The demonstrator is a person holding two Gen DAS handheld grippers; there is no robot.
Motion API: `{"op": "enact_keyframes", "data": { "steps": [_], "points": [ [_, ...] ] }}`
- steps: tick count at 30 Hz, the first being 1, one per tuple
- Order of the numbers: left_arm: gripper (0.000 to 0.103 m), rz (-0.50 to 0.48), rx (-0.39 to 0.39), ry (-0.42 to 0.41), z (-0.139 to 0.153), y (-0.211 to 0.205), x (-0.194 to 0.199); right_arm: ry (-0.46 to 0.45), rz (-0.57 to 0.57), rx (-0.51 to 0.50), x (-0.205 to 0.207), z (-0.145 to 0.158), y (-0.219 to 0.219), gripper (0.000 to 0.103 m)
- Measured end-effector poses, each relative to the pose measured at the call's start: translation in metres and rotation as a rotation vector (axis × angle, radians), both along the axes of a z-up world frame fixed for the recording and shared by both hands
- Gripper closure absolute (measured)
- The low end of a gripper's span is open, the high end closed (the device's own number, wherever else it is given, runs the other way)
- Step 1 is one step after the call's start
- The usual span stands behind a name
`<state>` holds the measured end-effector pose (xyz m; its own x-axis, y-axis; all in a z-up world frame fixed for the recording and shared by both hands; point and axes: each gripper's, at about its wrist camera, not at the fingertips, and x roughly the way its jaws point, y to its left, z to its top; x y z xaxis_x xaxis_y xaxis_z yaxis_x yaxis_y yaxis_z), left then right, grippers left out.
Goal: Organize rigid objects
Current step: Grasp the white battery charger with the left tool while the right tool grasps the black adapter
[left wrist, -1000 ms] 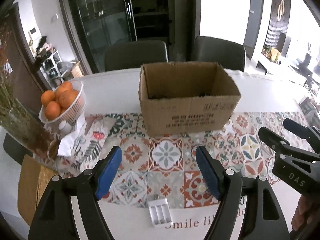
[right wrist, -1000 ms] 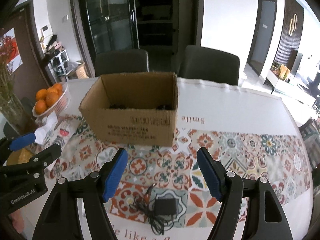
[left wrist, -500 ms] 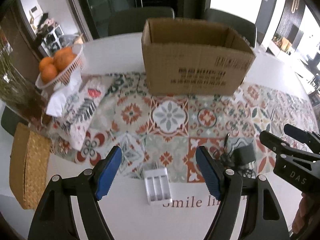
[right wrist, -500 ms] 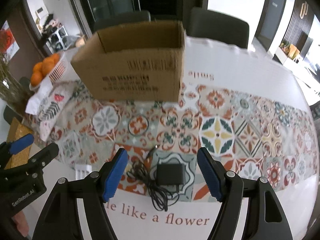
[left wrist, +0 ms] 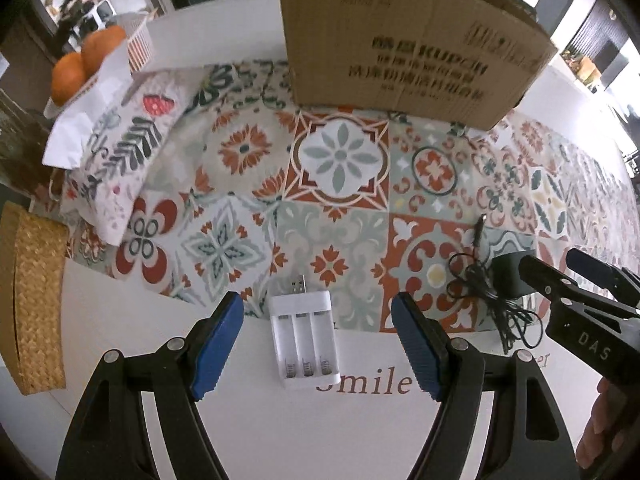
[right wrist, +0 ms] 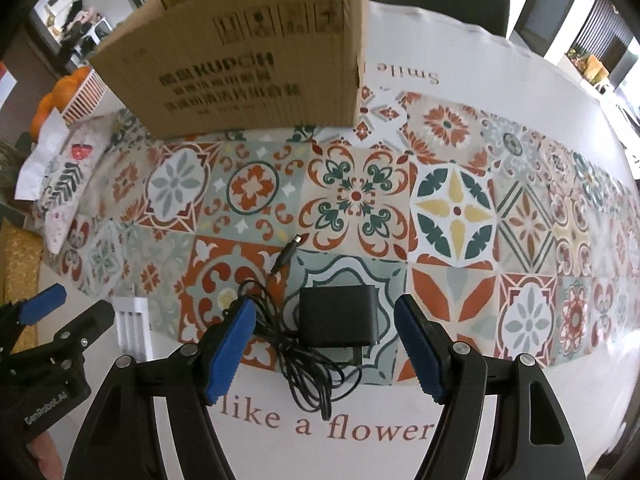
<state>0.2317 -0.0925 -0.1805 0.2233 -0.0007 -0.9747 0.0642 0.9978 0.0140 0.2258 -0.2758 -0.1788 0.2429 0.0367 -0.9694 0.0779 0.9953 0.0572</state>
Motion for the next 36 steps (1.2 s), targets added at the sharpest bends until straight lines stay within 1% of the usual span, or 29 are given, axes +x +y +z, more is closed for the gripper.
{"op": "enact_keyframes", "data": {
  "steps": [3, 8, 16, 20, 22, 24, 26, 28, 29, 30, 33, 34, 36],
  "points": [
    [0.027, 0.012, 0.013, 0.032, -0.01, 0.001, 0.003, 0.016, 0.0, -0.002, 0.002, -0.009, 0.0, 0.03],
    [0.027, 0.021, 0.038, 0.056, -0.021, 0.0, 0.004, 0.039, -0.024, -0.003, 0.005, -0.021, -0.003, 0.03],
    [0.028, 0.035, 0.041, 0.091, -0.042, 0.0, 0.007, 0.08, -0.045, 0.0, 0.008, -0.041, -0.008, 0.03],
    [0.028, 0.042, 0.028, 0.108, -0.053, 0.005, 0.006, 0.098, -0.043, -0.001, 0.01, -0.05, -0.006, 0.03],
    [0.03, 0.046, 0.026, 0.111, -0.058, 0.007, 0.006, 0.1, -0.043, -0.012, 0.011, -0.054, -0.003, 0.03],
    [0.036, 0.051, 0.015, 0.124, -0.063, 0.008, 0.007, 0.104, -0.04, -0.025, 0.013, -0.058, -0.001, 0.03],
    [0.038, 0.057, 0.006, 0.136, -0.066, 0.01, 0.007, 0.116, -0.039, -0.026, 0.014, -0.063, -0.001, 0.031],
    [0.039, 0.062, 0.002, 0.139, -0.068, 0.01, 0.007, 0.124, -0.04, -0.025, 0.015, -0.067, 0.001, 0.031],
    [0.041, 0.065, -0.002, 0.143, -0.07, 0.011, 0.008, 0.126, -0.04, -0.026, 0.017, -0.07, 0.0, 0.031],
    [0.044, 0.067, -0.007, 0.146, -0.07, 0.01, 0.009, 0.128, -0.042, -0.026, 0.018, -0.071, -0.001, 0.034],
    [0.049, 0.072, -0.031, 0.163, -0.075, 0.009, 0.01, 0.126, -0.034, -0.027, 0.02, -0.071, 0.0, 0.041],
    [0.049, 0.073, -0.029, 0.152, -0.075, 0.009, 0.009, 0.126, -0.032, -0.035, 0.021, -0.07, 0.0, 0.044],
    [0.051, 0.075, -0.028, 0.15, -0.075, 0.008, 0.01, 0.125, -0.029, -0.034, 0.022, -0.071, 0.002, 0.045]
  ]
}}
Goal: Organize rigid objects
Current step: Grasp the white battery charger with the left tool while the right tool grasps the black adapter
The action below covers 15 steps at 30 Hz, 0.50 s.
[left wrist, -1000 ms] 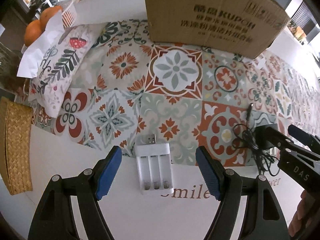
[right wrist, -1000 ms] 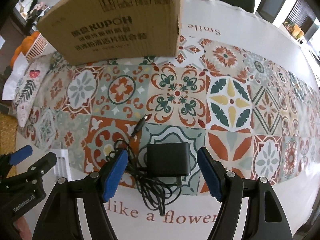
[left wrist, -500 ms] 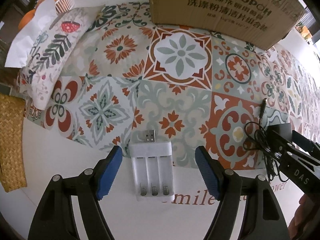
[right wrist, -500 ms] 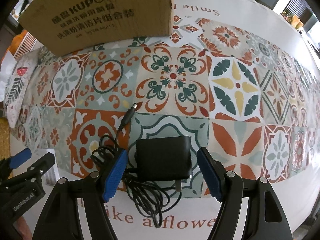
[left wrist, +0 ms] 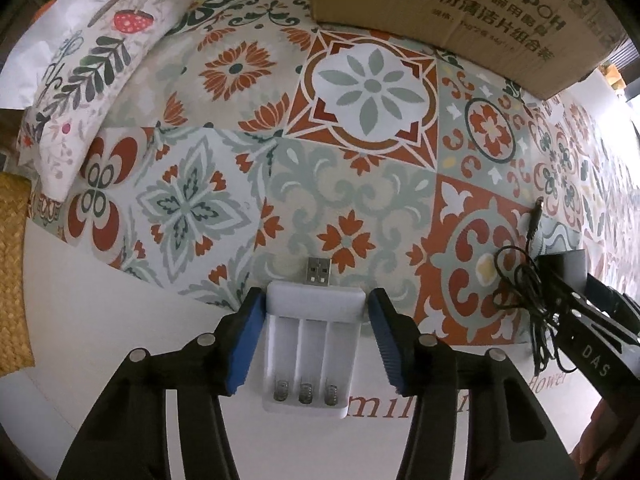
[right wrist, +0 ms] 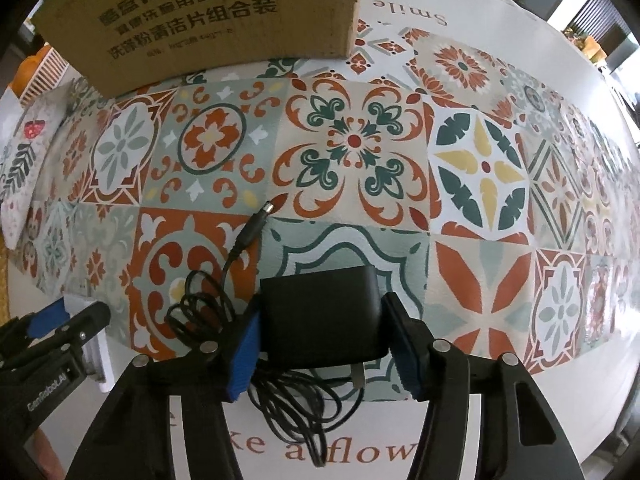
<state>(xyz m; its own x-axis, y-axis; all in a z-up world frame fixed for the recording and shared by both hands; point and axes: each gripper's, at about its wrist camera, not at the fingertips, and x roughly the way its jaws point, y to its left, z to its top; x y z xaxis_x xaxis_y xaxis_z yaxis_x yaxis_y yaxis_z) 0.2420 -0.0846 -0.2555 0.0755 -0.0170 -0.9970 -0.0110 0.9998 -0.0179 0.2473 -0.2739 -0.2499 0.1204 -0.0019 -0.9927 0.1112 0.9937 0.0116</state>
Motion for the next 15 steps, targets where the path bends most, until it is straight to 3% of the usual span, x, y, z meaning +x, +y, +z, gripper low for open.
{"op": "enact_keyframes", "data": {
  "steps": [7, 15],
  "points": [
    [0.055, -0.023, -0.037, -0.015, 0.003, 0.0, -0.005, -0.01, -0.003, 0.022, -0.008, 0.007, 0.007, 0.045],
    [0.055, -0.045, -0.076, -0.074, 0.028, 0.002, -0.021, -0.081, -0.01, 0.021, -0.027, 0.033, 0.013, 0.046]
  ]
}}
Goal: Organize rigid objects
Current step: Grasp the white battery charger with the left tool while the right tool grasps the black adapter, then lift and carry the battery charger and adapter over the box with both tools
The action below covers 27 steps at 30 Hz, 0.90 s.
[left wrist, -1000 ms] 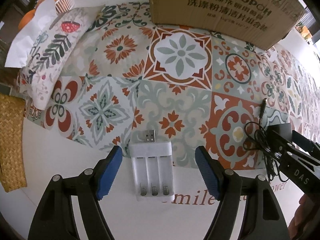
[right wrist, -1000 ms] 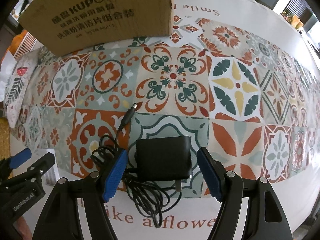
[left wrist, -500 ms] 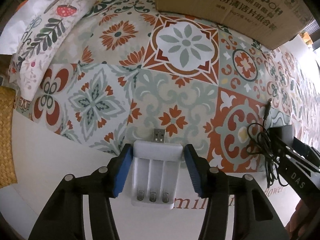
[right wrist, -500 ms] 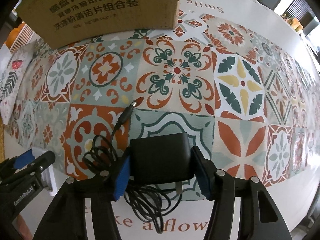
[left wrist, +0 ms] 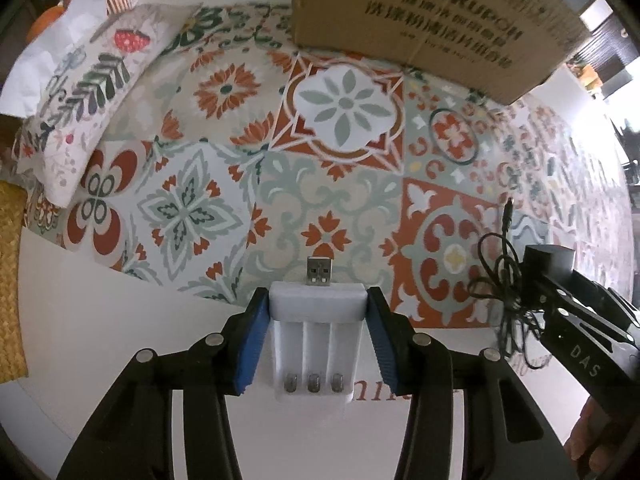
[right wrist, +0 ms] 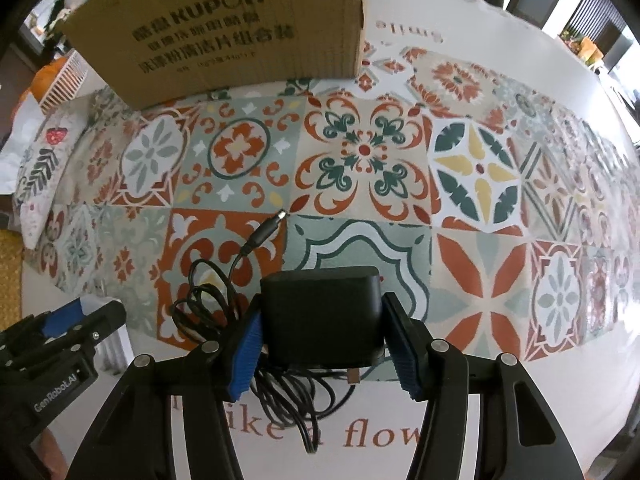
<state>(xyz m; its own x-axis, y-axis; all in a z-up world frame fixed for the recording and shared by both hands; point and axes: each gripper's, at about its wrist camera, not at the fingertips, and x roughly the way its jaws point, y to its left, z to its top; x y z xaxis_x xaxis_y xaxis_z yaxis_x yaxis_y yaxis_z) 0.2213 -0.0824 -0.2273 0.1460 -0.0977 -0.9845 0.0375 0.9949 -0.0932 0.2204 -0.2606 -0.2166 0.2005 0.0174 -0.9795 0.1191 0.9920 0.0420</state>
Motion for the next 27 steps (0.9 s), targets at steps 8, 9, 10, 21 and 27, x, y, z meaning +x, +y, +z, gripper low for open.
{"op": "enact_keyframes", "data": {
  "steps": [8, 9, 10, 21, 27],
  "points": [
    [0.056, -0.03, -0.023, -0.097, 0.035, 0.001, -0.009, -0.094, -0.015, 0.009, -0.017, 0.036, 0.007, 0.046],
    [0.056, -0.031, -0.027, -0.102, 0.038, 0.0, -0.007, -0.105, -0.017, 0.013, -0.018, 0.04, 0.005, 0.046],
    [0.056, -0.03, -0.034, -0.11, 0.043, 0.0, -0.006, -0.117, -0.021, 0.015, -0.019, 0.045, 0.006, 0.046],
    [0.056, -0.037, -0.081, -0.222, 0.09, -0.004, 0.002, -0.245, -0.024, -0.004, -0.009, 0.093, -0.004, 0.046],
    [0.056, -0.044, -0.08, -0.315, 0.125, 0.002, 0.003, -0.317, -0.026, 0.003, -0.009, 0.12, 0.001, 0.046]
  ]
}}
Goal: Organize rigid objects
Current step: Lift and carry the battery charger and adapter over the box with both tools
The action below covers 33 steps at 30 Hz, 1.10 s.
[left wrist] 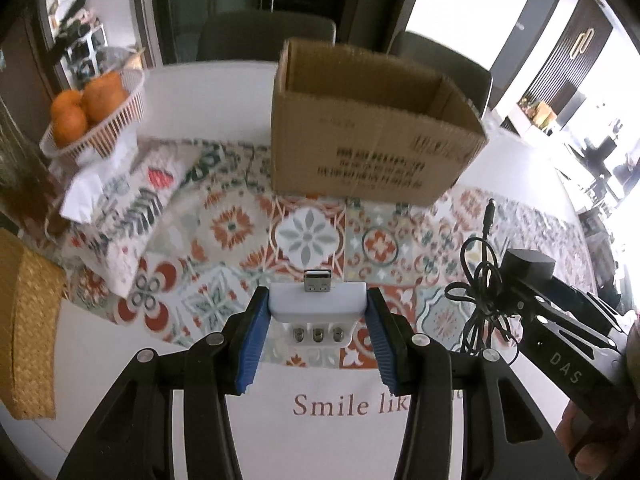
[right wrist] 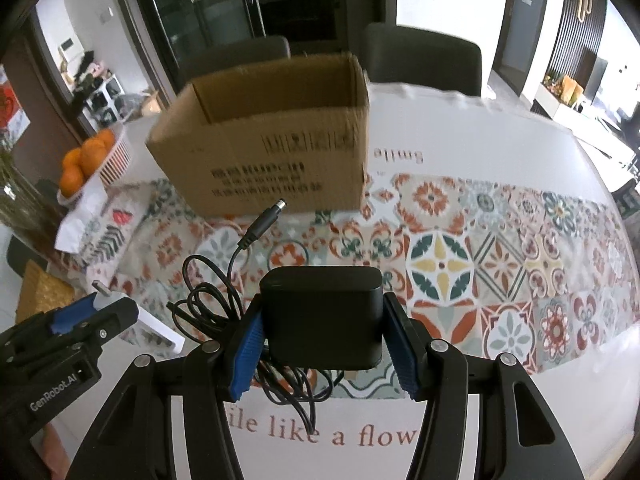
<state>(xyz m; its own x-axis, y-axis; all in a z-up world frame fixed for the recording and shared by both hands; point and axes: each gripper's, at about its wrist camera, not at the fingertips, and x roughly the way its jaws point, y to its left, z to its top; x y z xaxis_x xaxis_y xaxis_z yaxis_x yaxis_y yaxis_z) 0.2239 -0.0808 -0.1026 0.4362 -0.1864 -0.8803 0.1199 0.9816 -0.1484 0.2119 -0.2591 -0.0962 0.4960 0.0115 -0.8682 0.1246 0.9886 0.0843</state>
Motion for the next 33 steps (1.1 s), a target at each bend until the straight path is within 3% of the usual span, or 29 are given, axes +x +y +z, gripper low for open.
{"op": "enact_keyframes", "data": {
  "steps": [11, 33],
  "points": [
    [0.056, -0.016, -0.013, -0.126, 0.049, 0.006, 0.006, -0.118, 0.013, 0.001, 0.005, 0.046, 0.011, 0.046],
    [0.056, -0.052, -0.022, -0.278, 0.119, -0.007, 0.055, -0.268, 0.017, 0.027, 0.053, 0.112, 0.003, 0.046]
  ]
}}
